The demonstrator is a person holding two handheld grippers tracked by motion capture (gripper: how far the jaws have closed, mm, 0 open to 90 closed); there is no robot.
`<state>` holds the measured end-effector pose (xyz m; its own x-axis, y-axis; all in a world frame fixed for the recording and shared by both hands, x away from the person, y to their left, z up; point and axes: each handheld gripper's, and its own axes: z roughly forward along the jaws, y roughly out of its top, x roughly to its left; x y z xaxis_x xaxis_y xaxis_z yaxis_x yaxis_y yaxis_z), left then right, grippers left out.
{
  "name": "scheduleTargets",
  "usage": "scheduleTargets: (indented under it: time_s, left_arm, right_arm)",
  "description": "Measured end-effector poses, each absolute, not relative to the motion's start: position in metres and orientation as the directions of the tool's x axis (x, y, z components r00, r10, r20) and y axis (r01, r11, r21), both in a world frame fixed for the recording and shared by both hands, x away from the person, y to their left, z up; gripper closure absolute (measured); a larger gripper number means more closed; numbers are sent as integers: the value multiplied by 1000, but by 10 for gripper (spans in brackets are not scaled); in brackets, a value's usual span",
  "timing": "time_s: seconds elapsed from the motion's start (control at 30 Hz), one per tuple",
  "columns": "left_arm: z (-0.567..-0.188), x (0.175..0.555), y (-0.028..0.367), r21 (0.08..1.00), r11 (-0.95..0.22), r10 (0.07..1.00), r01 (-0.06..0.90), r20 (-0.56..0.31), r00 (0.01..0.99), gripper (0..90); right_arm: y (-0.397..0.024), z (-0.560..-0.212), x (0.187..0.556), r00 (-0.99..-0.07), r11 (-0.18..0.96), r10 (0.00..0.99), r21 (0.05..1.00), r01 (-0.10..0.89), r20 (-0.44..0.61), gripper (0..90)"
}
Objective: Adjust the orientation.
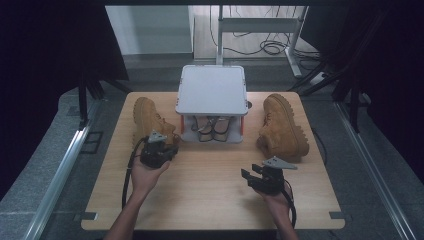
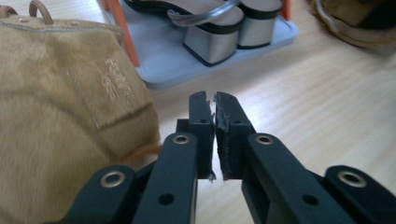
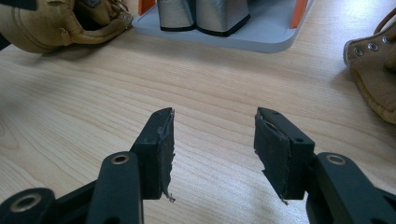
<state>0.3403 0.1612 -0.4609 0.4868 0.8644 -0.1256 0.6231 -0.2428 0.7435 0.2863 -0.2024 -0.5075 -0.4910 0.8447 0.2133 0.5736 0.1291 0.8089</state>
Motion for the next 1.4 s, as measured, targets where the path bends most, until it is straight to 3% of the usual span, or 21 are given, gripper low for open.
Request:
scheduleTargets:
  time_s: [0.4,1.4]
  left_arm:
    - [-463,384,141,691,-284,894,664,-59,444,883]
    - [-472,394,145,658,-272,912,702,-55,406,899]
  right_arm:
    - [-201,-509,287,-488,130,846,805,578,214,472]
    - [-199,-510,286,-488,135,848,806,576,207,467]
